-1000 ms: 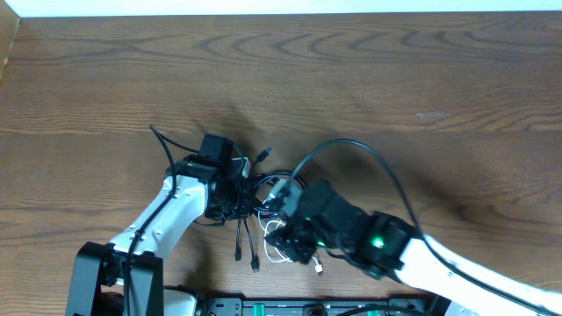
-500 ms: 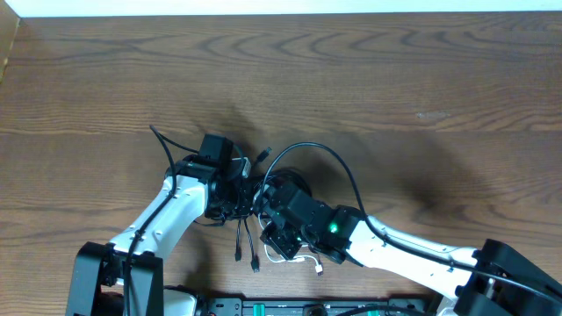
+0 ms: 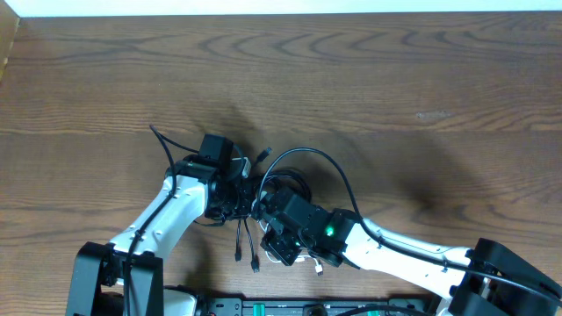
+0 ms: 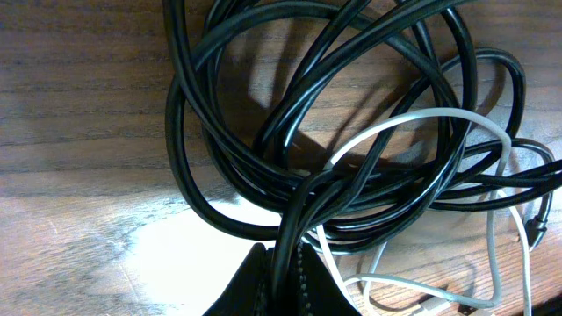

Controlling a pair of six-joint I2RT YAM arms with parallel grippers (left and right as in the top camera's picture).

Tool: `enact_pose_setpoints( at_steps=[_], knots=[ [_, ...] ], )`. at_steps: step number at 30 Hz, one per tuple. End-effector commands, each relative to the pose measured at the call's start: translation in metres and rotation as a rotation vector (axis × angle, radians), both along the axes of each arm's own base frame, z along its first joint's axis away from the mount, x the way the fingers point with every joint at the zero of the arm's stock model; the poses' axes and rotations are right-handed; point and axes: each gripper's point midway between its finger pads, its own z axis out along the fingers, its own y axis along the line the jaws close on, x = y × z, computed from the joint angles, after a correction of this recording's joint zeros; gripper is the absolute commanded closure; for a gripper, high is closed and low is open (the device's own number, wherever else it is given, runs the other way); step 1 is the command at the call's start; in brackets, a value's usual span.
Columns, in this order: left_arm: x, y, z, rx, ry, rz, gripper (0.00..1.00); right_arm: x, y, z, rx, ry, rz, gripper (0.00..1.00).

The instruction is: Untangle cables

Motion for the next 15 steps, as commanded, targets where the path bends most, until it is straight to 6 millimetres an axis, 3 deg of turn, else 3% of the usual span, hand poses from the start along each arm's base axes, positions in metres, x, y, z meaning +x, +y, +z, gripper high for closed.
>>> enact_pose_setpoints(
  at_steps=[1, 5, 10, 13, 15],
  knots=[
    [-0.002, 0.004, -0.004, 0.015, 0.007, -0.006, 0.91, 0.003, -0.006, -0.007, -0.034, -0.023, -0.021, 0.71],
    [-0.002, 0.004, -0.004, 0.016, 0.007, -0.006, 0.92, 0.004, -0.005, -0.006, -0.029, -0.026, -0.022, 0.99],
    [-0.002, 0.004, -0.004, 0.015, 0.007, -0.006, 0.92, -0.004, 0.003, 0.005, 0.029, 0.013, 0.017, 0.99],
    [-0.002, 0.004, -0.004, 0.015, 0.007, -0.006, 0.91, -0.013, 0.011, 0.033, 0.134, 0.038, 0.079, 0.99],
    [-0.002, 0.004, -0.004, 0.015, 0.007, -0.006, 0.83, -0.014, 0.013, 0.054, 0.193, 0.034, 0.084, 0.99]
  ],
)
